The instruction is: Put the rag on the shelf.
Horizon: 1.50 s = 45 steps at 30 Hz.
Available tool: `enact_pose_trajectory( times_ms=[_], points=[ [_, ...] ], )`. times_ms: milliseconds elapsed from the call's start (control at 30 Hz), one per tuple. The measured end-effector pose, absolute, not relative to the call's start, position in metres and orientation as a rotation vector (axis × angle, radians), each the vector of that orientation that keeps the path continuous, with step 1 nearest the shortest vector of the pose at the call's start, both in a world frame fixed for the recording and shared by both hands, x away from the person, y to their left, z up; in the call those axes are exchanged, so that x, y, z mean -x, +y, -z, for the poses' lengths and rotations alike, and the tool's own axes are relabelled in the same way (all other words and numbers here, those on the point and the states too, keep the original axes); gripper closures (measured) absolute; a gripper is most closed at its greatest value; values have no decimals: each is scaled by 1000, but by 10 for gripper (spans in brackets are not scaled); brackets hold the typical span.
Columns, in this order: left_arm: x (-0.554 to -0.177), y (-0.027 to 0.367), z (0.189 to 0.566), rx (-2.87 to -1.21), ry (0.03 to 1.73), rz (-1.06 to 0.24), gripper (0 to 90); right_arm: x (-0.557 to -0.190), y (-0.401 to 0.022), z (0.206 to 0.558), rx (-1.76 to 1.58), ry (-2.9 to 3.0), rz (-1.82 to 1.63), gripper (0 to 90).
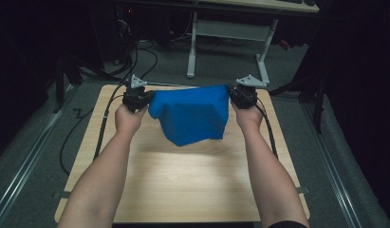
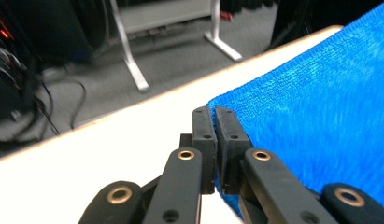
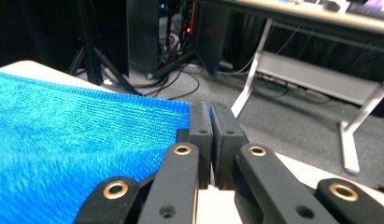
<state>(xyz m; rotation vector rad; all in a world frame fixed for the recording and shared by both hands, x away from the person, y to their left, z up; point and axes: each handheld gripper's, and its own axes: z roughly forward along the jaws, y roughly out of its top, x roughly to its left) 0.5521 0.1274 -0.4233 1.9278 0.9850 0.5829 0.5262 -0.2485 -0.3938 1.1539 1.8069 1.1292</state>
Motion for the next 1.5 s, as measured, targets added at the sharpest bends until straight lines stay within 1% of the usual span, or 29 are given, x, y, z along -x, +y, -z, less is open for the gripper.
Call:
enact_pose_trajectory(
  times_ms=[267,433,633,900,1200,1367,1433,1500],
  points=[
    [-547,128,461,-1940,999,-450,879,-524,-251,431,-1233,1858,-1139,888],
    [-544,124,470,-1945,989,-409,877,-521,-250,450,-1255,1886,-1140,888],
    [-541,119,480,-1957,993,-364,873,-517,-247,461,-1271,1901,-1140,888],
    [-538,119,487,-1946,1005,-342,868,-513,-248,475,-1293,1933,-1124,888],
    [-540,119,492,-1935,1022,-309,859,-507,-246,484,-1292,1934,-1122,887],
    [-541,113,502,-1963,1027,-284,857,-503,-249,490,-1301,1948,-1105,887],
    [-541,111,504,-1971,1025,-279,850,-502,-250,490,-1305,1948,-1101,886],
    [-540,111,503,-1964,1037,-281,802,-502,-251,490,-1306,1942,-1100,882]
  ],
)
